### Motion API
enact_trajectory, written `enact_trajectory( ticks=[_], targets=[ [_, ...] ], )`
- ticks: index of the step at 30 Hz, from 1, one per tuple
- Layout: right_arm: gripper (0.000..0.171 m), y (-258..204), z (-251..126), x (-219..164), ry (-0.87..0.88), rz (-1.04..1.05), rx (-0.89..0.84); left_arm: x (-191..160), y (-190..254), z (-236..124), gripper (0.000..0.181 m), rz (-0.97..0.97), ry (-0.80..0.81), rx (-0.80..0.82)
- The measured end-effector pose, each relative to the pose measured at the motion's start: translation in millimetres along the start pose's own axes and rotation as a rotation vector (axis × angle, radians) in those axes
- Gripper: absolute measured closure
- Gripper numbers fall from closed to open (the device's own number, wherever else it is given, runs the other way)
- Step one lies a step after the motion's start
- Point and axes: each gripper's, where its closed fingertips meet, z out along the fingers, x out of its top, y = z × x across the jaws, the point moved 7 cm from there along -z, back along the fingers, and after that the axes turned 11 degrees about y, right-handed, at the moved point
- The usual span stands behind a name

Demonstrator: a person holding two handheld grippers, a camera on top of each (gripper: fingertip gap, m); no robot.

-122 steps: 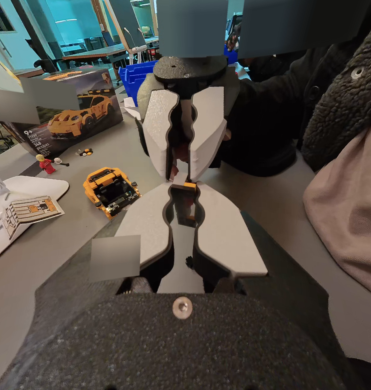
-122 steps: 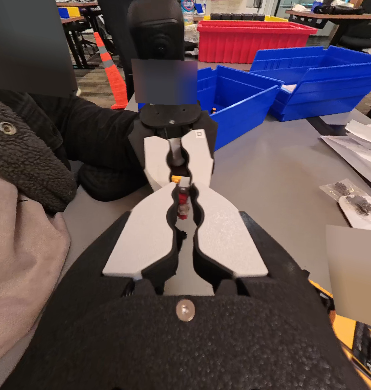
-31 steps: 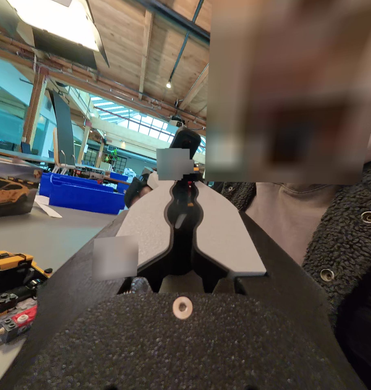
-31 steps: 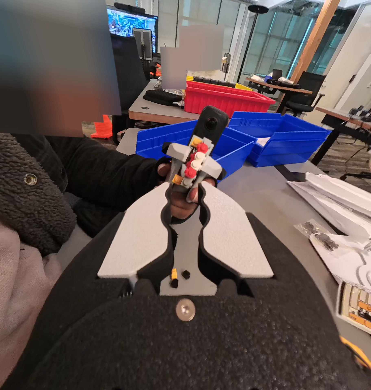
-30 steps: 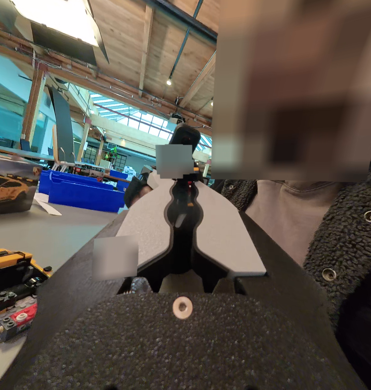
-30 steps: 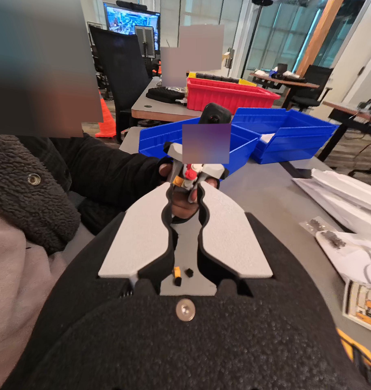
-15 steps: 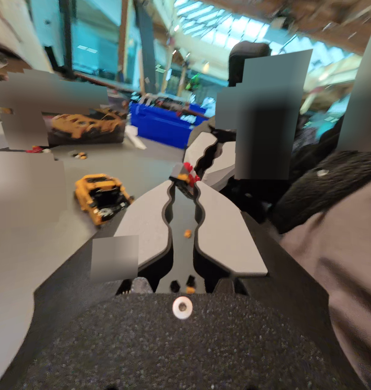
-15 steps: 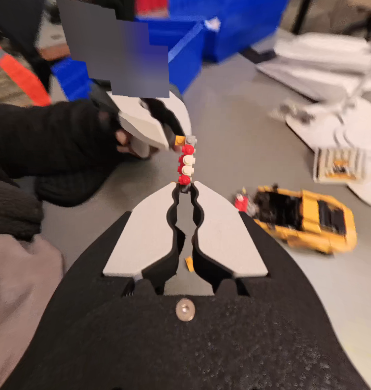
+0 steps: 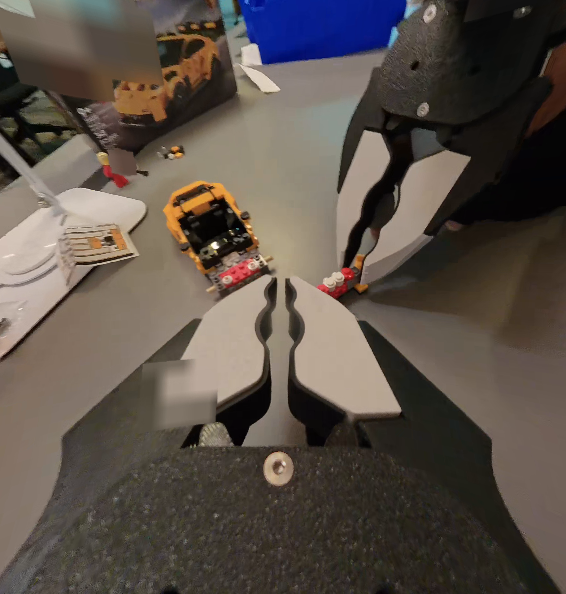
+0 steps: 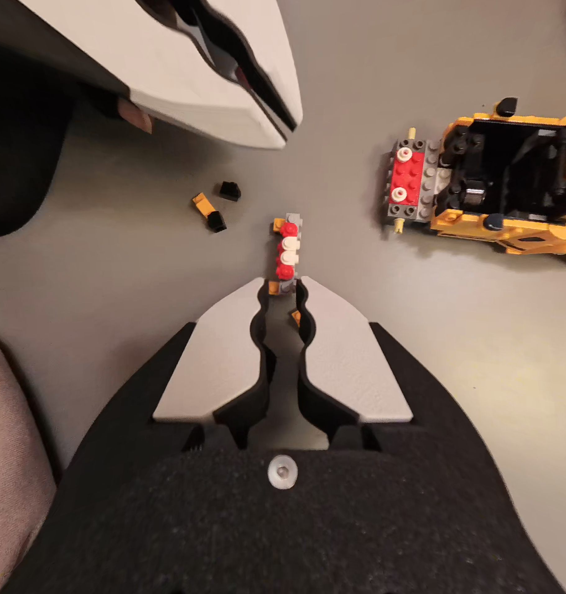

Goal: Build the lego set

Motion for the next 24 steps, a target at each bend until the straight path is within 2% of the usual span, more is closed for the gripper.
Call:
enact_trajectory(
  ticks=[5,8,13,18,24],
  targets=[
    [0.146,-8,-17,-6,0.071,-0.054,0.071,-8,17,8,0.179,0.080,-0.097,-0.098],
    [0.148,0,-21,-10,0.099,-0.128,0.036,-13,22,12,0.181,0.119,-0.147,-0.122],
    [0.155,5,-9,-8,0.121,-0.120,0.027,-22,23,19,0.180,0.172,-0.213,-0.106],
    [0.156,-2,-3,-5,0.133,-0.158,0.041,-23,22,20,0.179,0.203,-0.219,-0.081],
    [0.151,6,-19,-6,0.144,-0.214,0.024,-18,17,16,0.180,0.193,-0.179,-0.046]
  ],
)
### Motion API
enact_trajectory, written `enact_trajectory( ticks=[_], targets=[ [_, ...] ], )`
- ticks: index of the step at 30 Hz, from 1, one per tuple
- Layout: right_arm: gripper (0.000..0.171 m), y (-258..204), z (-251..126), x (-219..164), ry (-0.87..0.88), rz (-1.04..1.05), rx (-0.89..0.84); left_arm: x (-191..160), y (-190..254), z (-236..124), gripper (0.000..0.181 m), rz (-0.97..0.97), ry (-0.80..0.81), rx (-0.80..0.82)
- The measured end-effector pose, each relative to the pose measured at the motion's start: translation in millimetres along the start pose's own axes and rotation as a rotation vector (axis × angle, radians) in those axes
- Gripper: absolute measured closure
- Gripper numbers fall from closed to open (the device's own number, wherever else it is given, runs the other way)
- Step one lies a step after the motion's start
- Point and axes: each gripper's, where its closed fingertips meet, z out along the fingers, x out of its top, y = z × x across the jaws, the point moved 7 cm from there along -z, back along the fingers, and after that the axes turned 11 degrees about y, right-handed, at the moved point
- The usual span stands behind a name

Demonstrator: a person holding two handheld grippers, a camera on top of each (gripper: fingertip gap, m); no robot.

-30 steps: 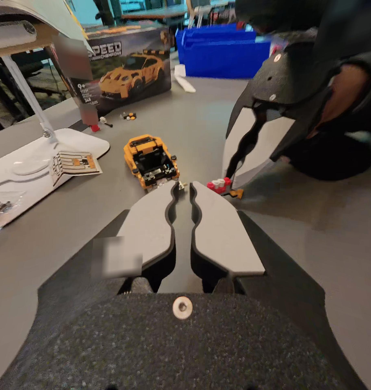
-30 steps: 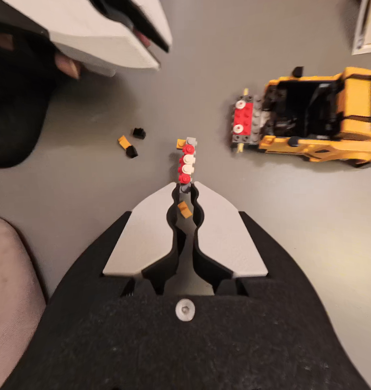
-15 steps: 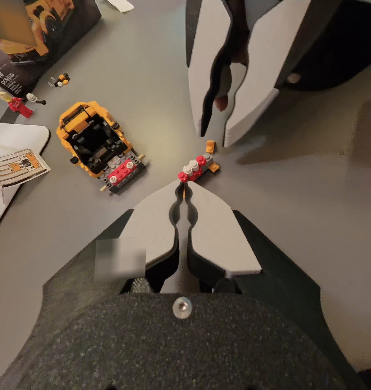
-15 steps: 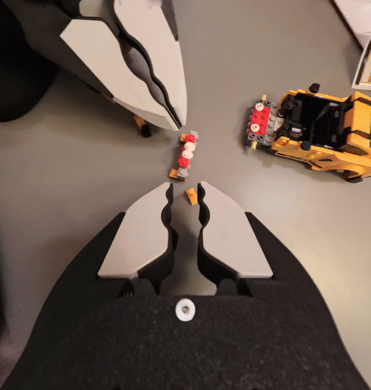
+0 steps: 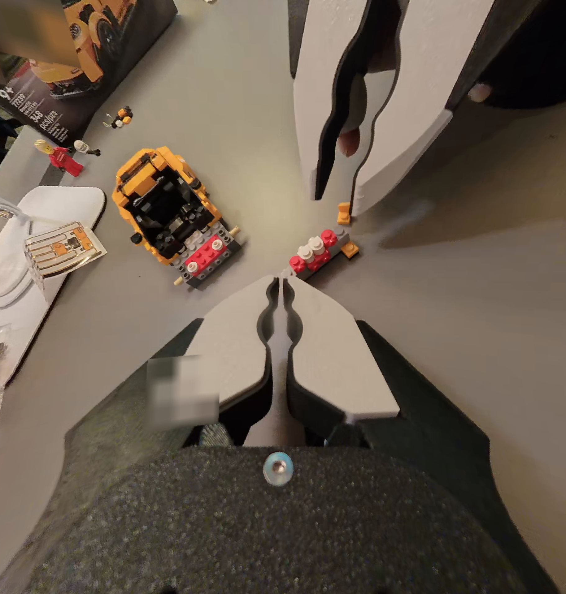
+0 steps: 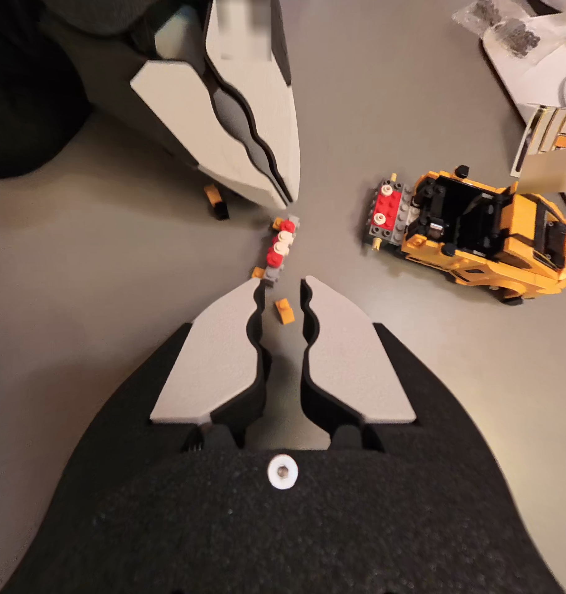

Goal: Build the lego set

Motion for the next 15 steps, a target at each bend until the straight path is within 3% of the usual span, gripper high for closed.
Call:
enact_trajectory(
  ticks=[9,15],
  targets=[
    [0.147,5,-7,-18,-0.066,-0.094,0.069,-1,-1,-1,0.176,-0.031,0.019,-0.014],
    [0.146,8,-2,-18,-0.048,-0.094,0.166,2,2,1,0.154,-0.051,0.068,-0.086]
  ],
)
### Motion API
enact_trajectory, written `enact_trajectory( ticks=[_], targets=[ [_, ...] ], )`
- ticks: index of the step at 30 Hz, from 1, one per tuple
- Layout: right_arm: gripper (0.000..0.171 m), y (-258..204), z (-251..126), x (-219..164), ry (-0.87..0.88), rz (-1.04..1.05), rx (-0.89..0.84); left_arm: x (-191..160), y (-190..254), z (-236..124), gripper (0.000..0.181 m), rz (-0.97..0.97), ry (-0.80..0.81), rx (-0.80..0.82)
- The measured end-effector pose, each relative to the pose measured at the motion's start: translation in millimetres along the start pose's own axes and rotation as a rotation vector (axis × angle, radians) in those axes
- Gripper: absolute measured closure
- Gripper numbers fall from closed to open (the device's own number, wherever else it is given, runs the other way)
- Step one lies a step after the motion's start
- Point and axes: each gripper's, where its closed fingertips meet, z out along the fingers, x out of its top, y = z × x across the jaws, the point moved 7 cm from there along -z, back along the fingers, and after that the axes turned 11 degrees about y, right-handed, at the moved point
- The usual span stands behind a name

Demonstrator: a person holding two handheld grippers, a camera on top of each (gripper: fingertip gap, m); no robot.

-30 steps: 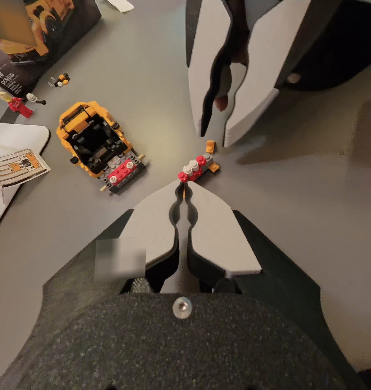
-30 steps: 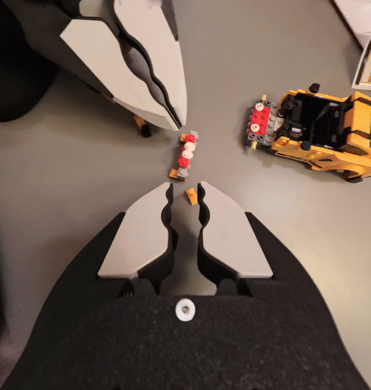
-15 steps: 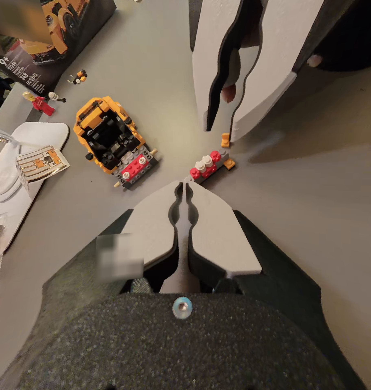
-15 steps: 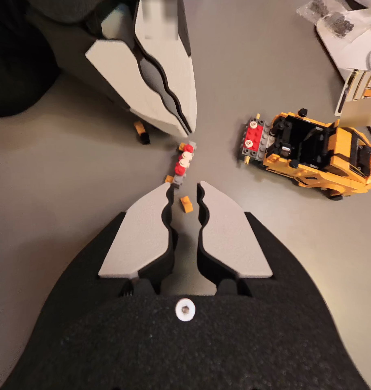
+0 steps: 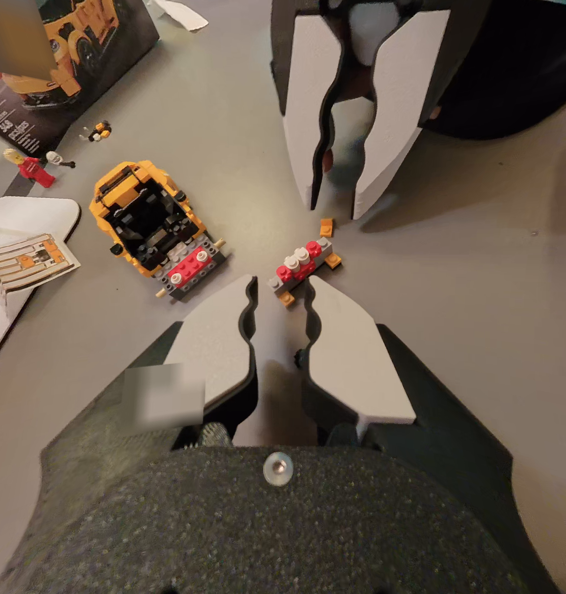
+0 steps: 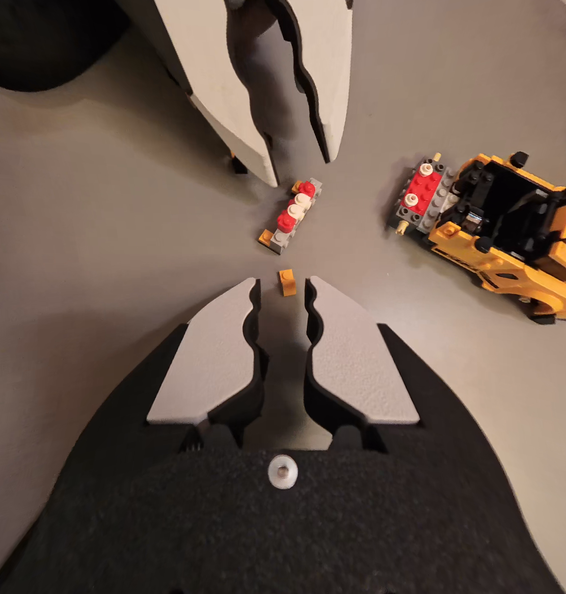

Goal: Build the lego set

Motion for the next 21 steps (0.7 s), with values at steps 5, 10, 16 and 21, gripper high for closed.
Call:
enact_trajectory(
  ticks=[5,10,16,21],
  targets=[
    [0.152,1,8,1,-0.040,0.001,0.050,-1,-2,7,0.149,0.013,-0.034,-0.098],
    [0.164,0,10,1,-0.072,-0.028,0.042,-2,-7,12,0.147,0.038,-0.070,-0.202],
    [0.164,2,3,1,-0.037,-0.017,0.015,-4,-14,19,0.151,0.036,-0.114,-0.299],
    [0.164,4,-4,7,0.018,0.024,-0.011,-2,-5,17,0.170,0.085,-0.141,-0.277]
  ],
)
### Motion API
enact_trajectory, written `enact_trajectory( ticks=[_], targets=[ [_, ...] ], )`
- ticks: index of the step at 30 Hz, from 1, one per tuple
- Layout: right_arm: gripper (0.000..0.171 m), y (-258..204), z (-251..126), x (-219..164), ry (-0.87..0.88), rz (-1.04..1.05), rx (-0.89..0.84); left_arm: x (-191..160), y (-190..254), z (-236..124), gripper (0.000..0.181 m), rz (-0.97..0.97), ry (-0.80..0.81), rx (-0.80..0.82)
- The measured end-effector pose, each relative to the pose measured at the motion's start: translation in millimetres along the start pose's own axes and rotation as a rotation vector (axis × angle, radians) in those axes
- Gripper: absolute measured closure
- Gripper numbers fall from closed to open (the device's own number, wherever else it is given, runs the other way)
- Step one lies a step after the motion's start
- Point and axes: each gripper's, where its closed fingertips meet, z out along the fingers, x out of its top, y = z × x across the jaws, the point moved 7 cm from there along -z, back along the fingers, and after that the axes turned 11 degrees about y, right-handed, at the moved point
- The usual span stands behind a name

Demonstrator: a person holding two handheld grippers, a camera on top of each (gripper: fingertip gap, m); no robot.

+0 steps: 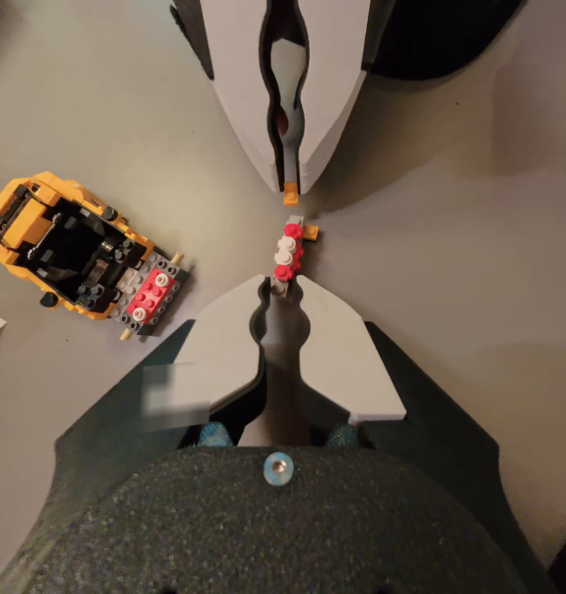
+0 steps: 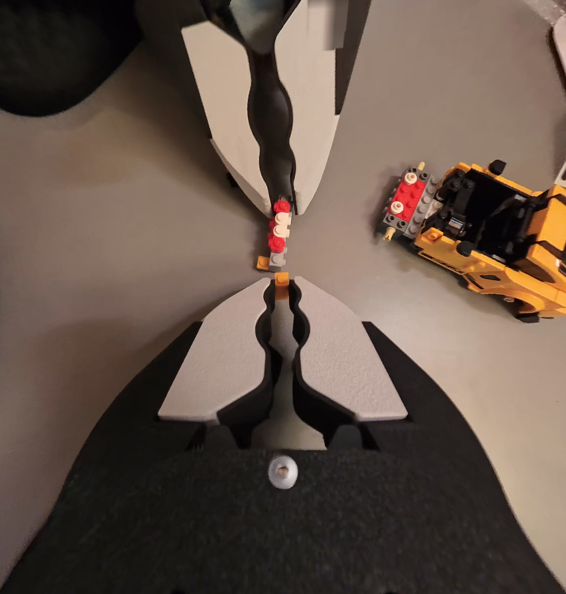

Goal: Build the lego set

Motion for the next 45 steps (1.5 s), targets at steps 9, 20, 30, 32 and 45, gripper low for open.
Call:
enact_trajectory(
  ticks=[9,20,30,32,45],
  targets=[
    [0.164,-10,4,10,-0.013,0.017,0.015,2,10,-5,0.159,-0.034,-0.006,-0.028],
    [0.164,-13,9,13,-0.090,0.064,0.019,8,17,6,0.167,-0.052,-0.048,0.013],
    [0.164,-11,8,14,-0.106,0.005,0.025,22,11,-1,0.159,-0.111,0.052,-0.030],
    [0.164,-11,9,14,-0.107,-0.002,0.041,26,11,4,0.159,-0.106,0.050,-0.043],
    [0.164,-6,12,12,-0.094,-0.044,0.096,25,11,19,0.172,-0.104,0.038,-0.052]
  ],
)
